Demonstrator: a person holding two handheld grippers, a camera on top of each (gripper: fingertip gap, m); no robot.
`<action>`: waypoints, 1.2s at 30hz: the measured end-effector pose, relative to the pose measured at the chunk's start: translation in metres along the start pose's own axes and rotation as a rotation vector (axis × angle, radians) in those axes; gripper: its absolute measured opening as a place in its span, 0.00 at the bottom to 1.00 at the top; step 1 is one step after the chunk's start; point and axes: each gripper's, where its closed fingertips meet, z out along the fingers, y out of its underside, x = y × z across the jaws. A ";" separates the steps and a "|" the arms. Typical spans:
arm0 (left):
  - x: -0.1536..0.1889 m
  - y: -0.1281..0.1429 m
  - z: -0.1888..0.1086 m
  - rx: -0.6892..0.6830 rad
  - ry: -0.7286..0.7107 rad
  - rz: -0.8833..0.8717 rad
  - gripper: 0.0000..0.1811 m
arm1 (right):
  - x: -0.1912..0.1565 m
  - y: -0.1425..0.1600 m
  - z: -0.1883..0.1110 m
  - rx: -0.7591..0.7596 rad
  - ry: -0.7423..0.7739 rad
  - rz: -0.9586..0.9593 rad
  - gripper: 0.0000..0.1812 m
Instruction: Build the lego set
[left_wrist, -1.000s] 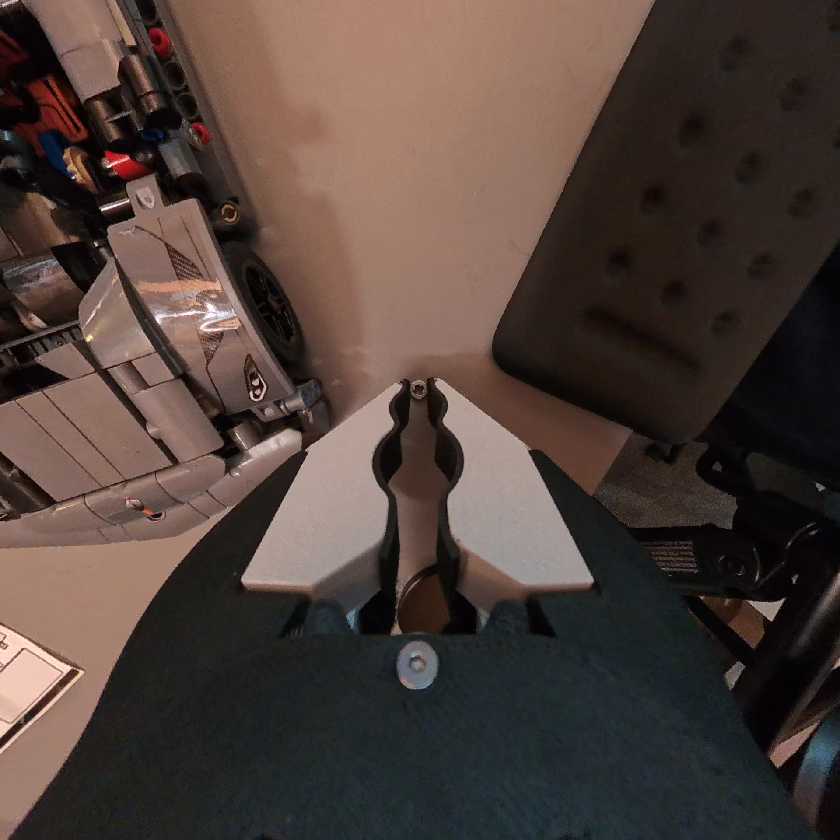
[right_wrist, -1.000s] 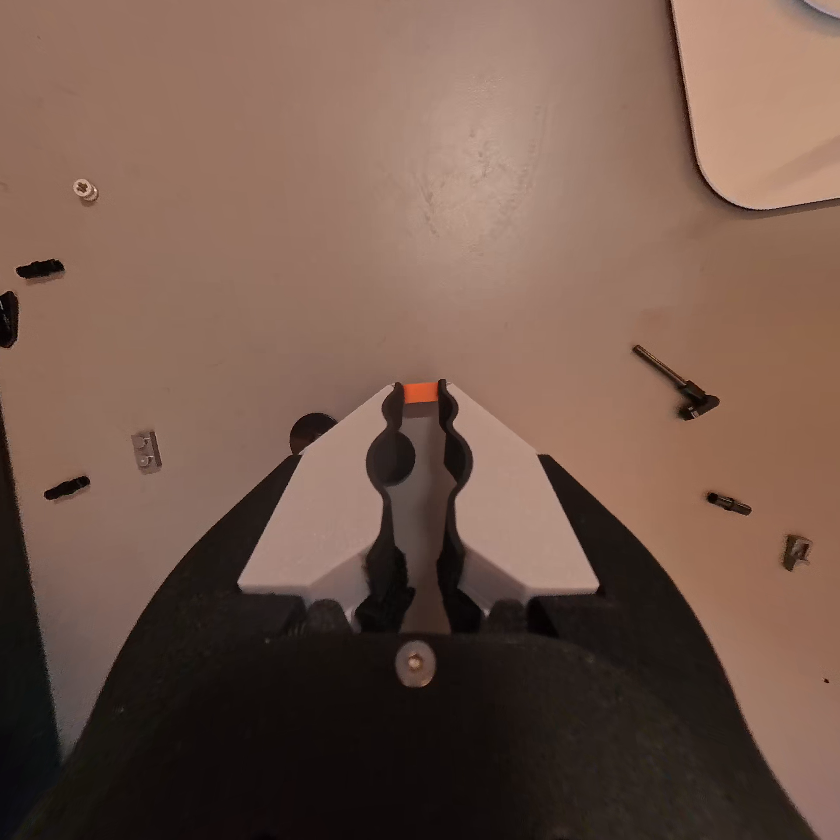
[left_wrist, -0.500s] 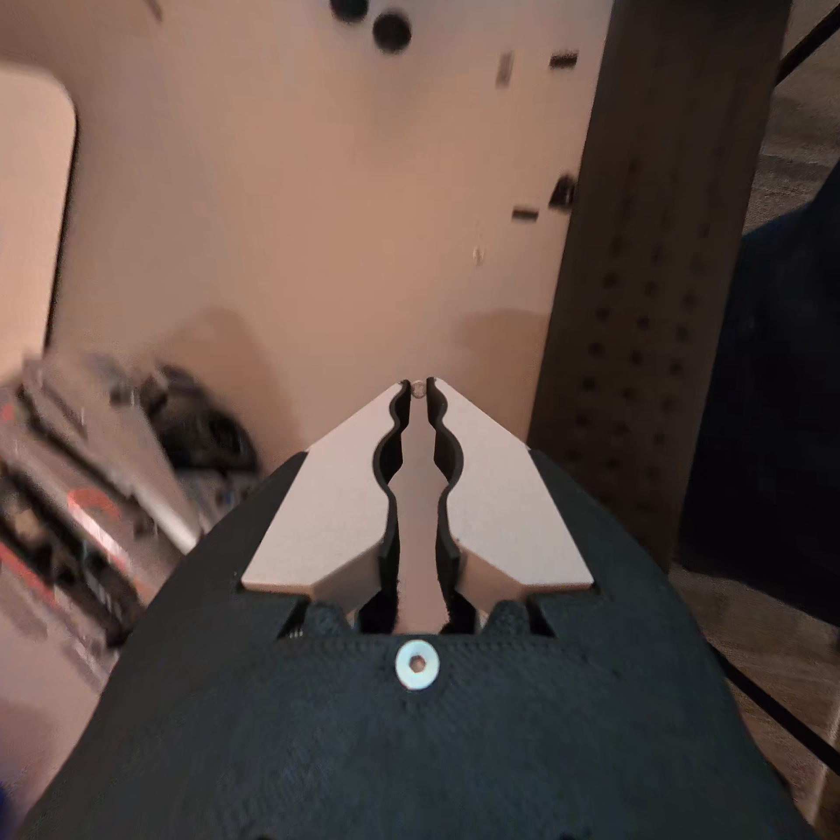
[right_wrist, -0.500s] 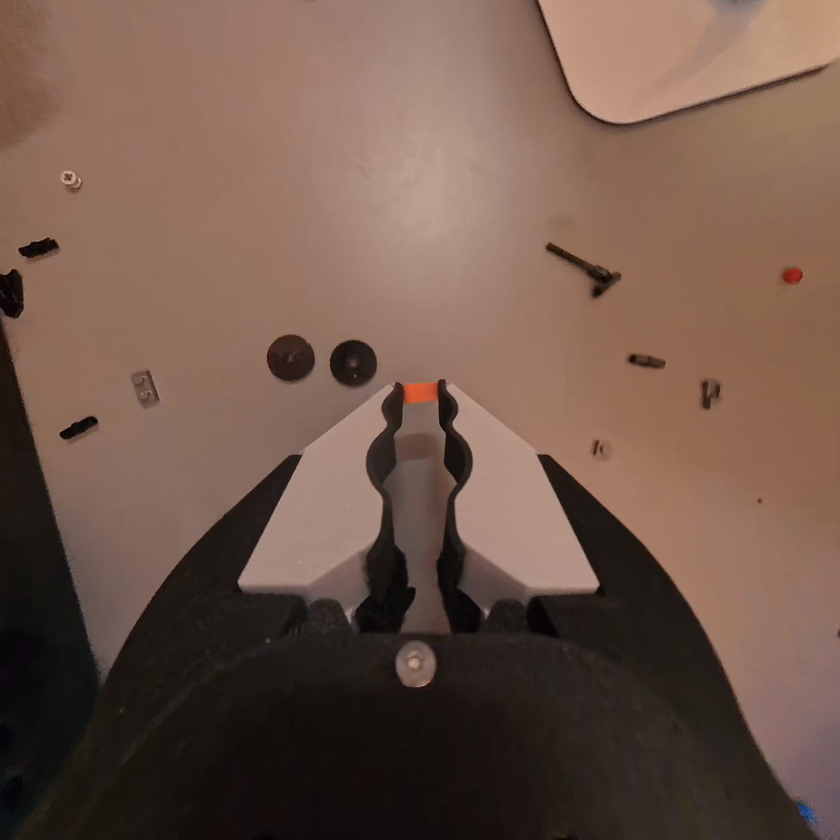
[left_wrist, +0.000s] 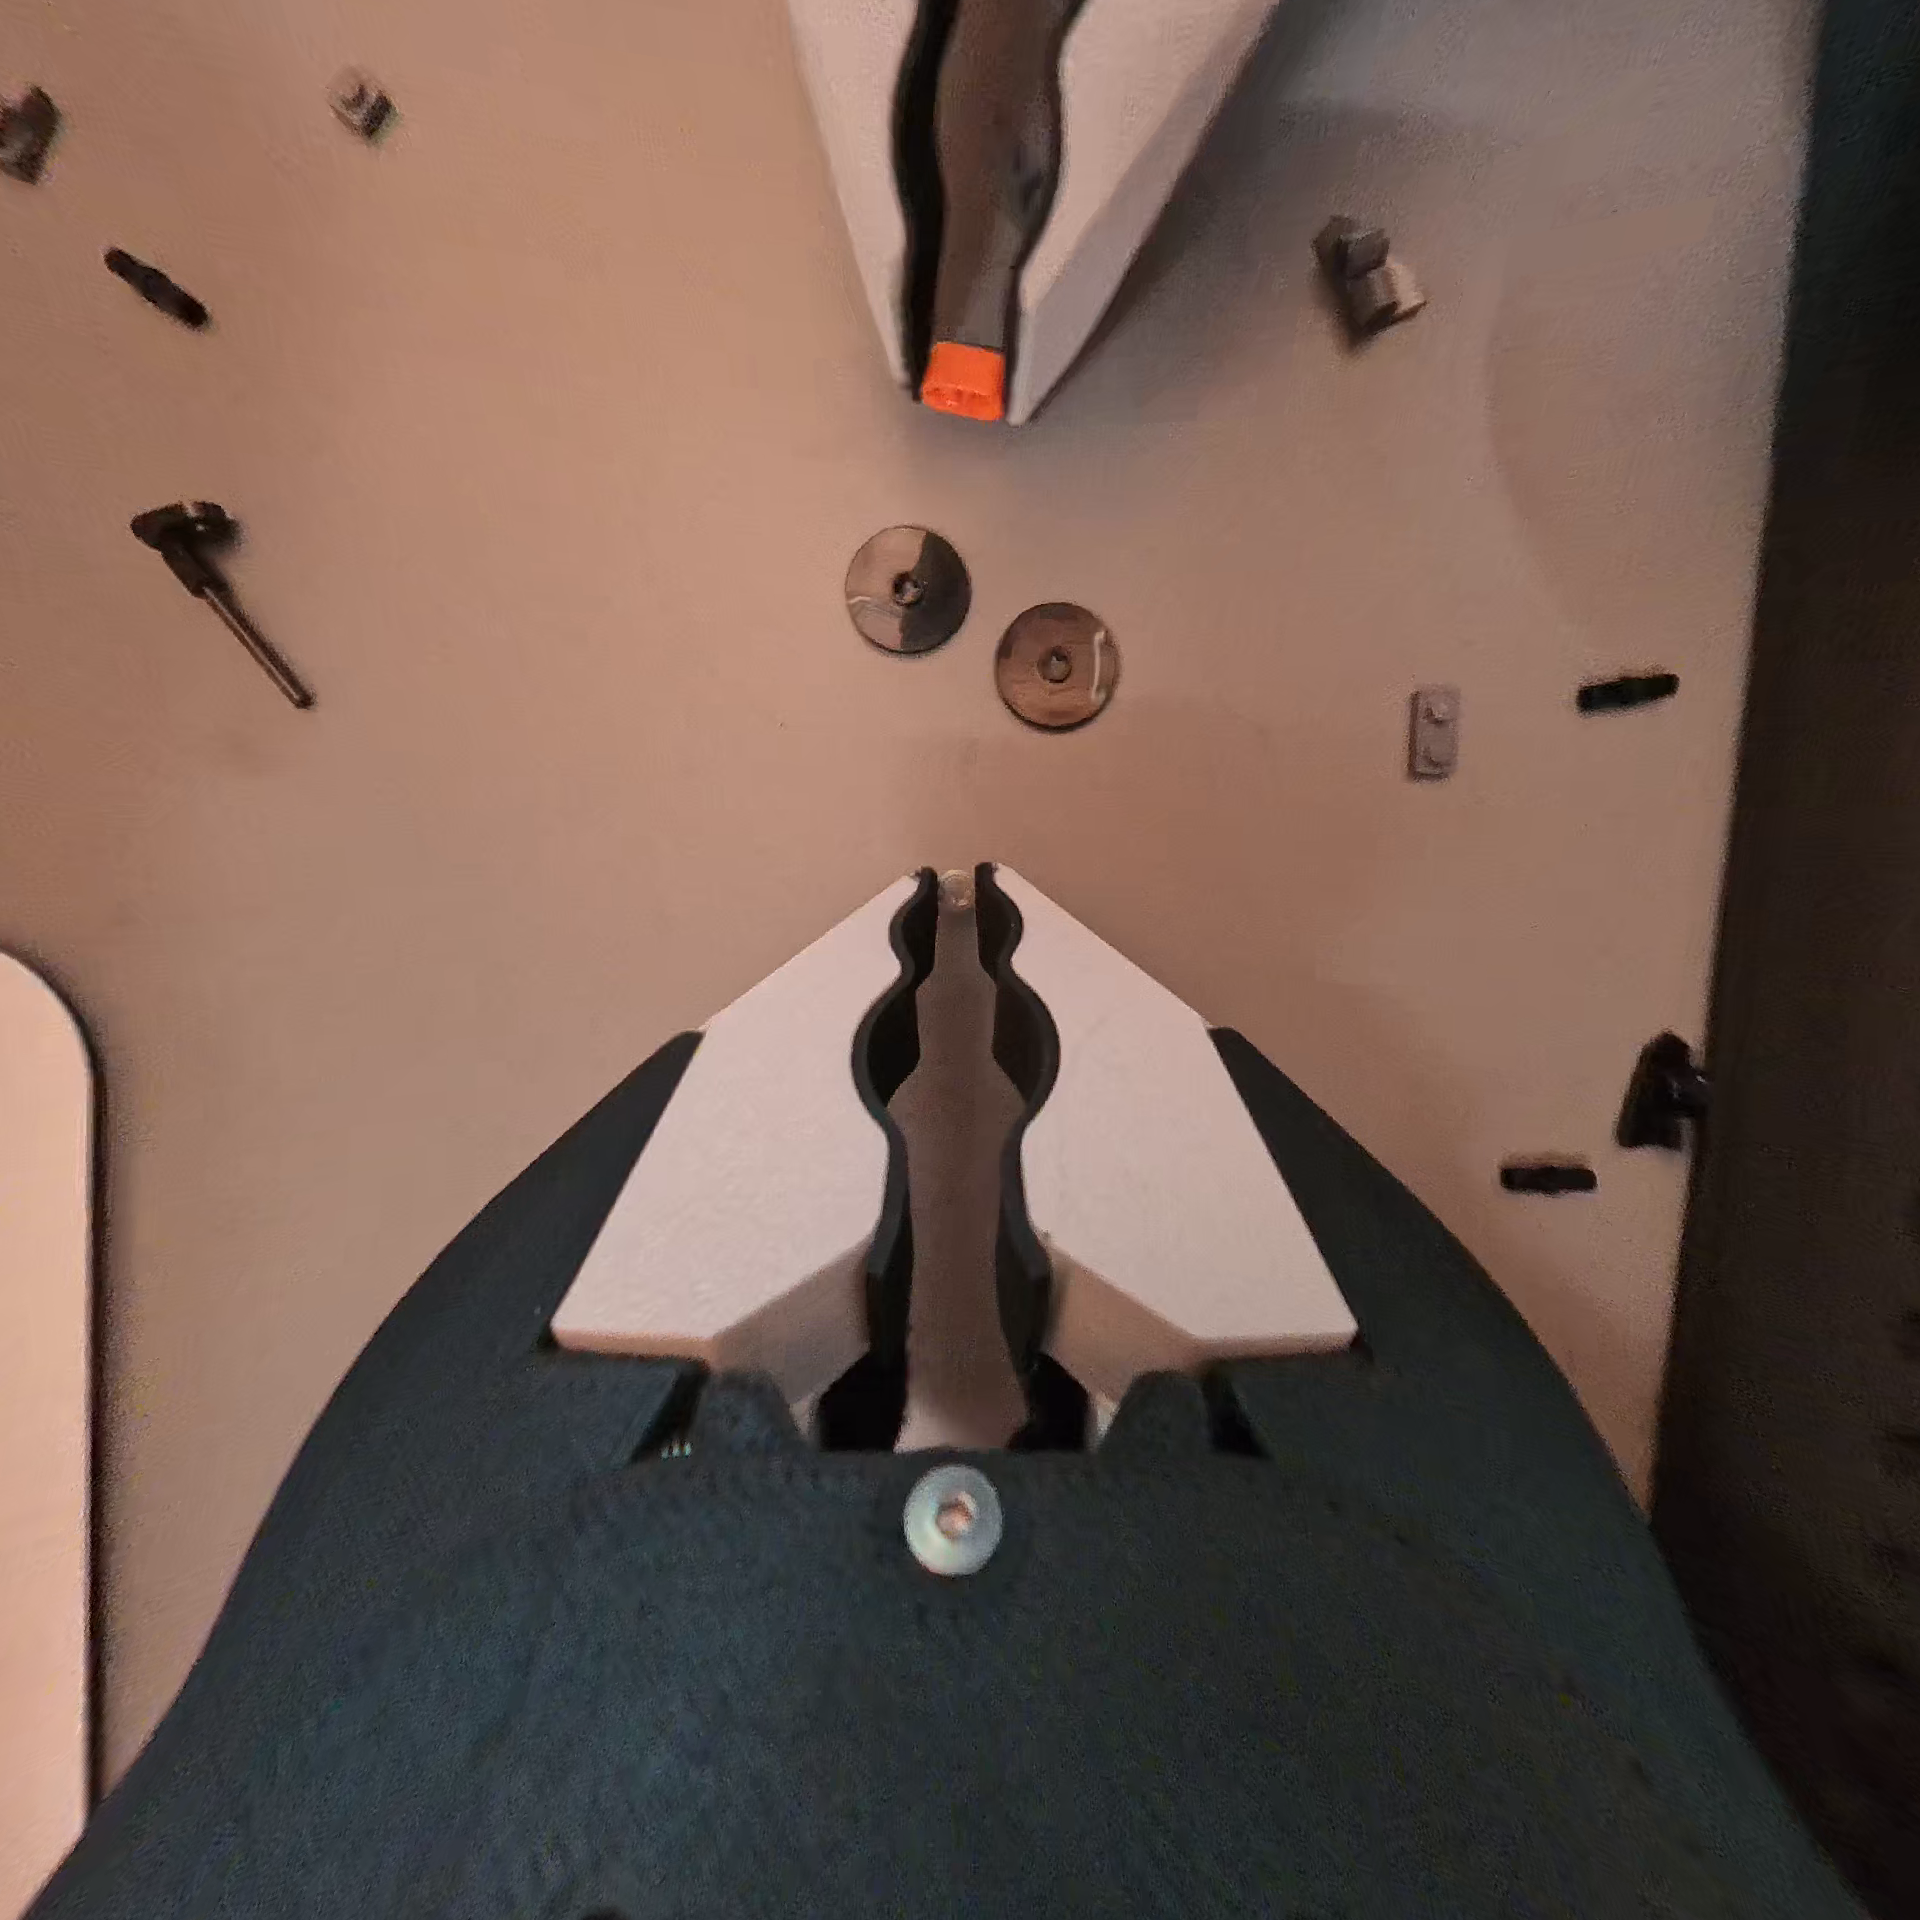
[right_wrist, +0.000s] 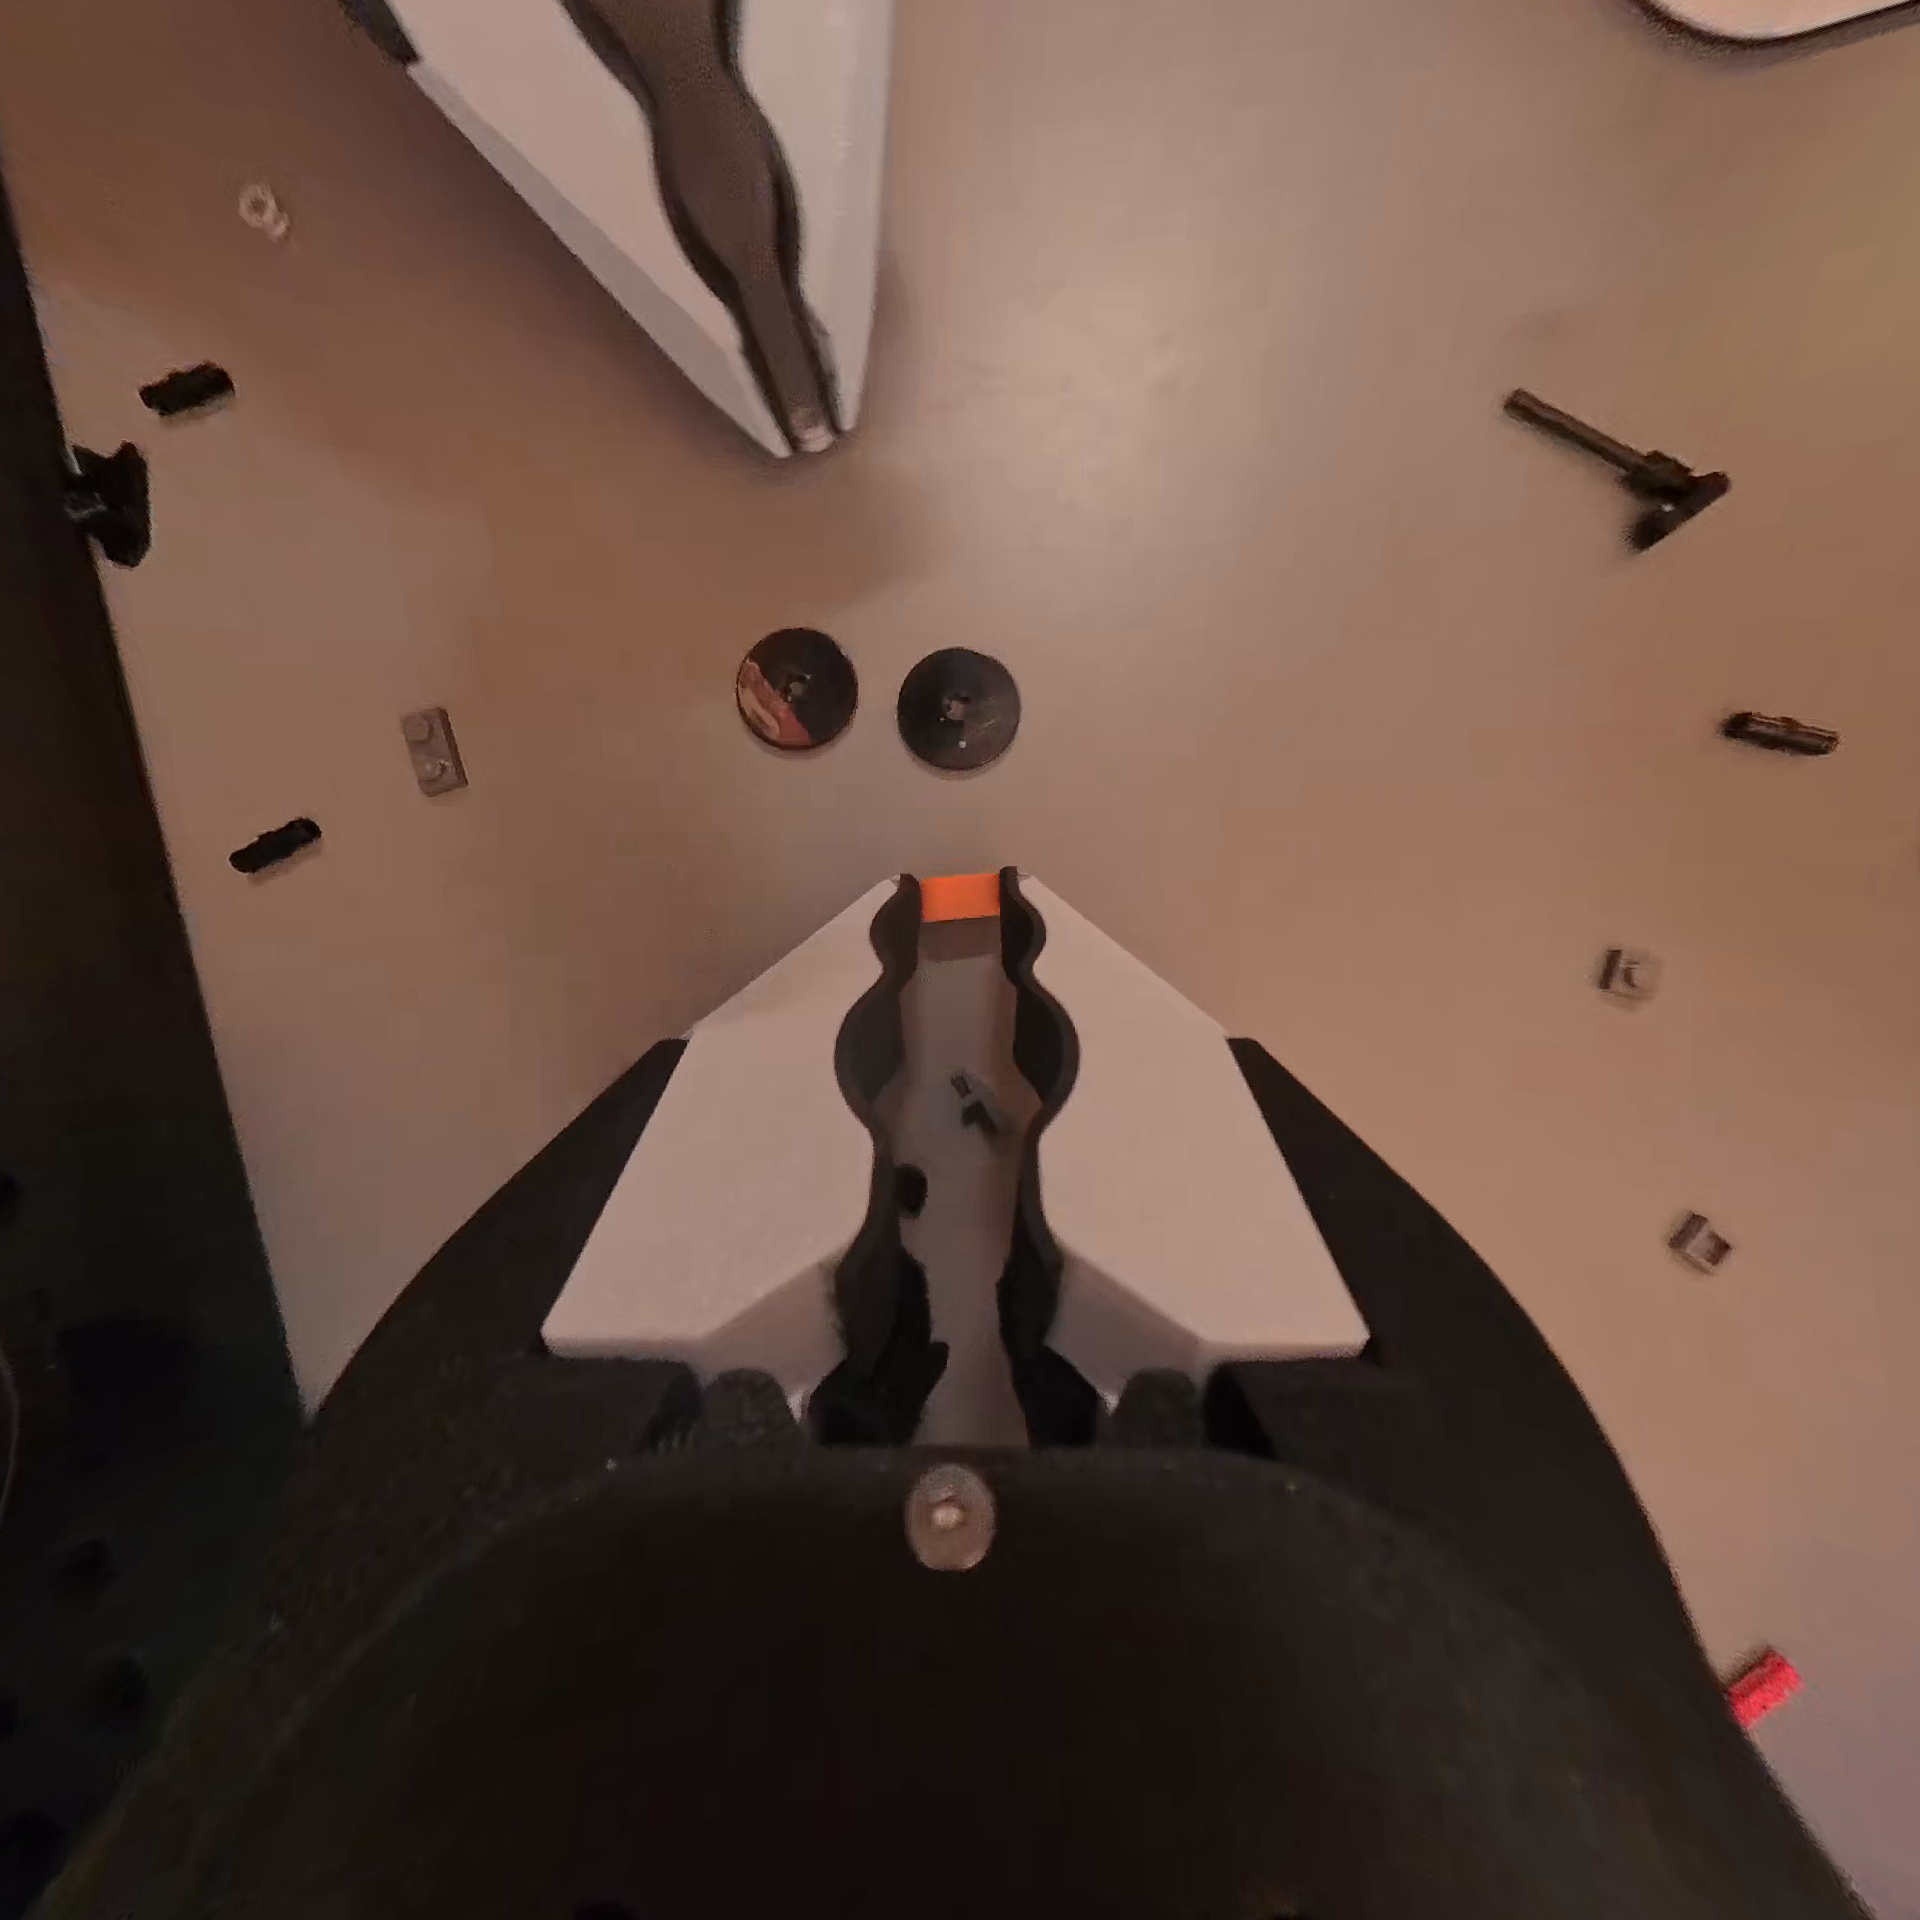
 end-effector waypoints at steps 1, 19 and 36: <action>-0.002 0.001 0.005 -0.011 -0.014 0.001 0.03 | -0.001 0.002 0.002 -0.015 0.002 -0.011 0.07; -0.023 0.007 -0.020 0.207 -0.068 -0.209 0.09 | 0.000 -0.032 0.022 0.021 -0.088 -0.070 0.14; -0.055 0.016 -0.015 0.321 -0.164 -0.322 0.07 | 0.091 -0.065 0.034 0.009 0.119 -0.056 0.07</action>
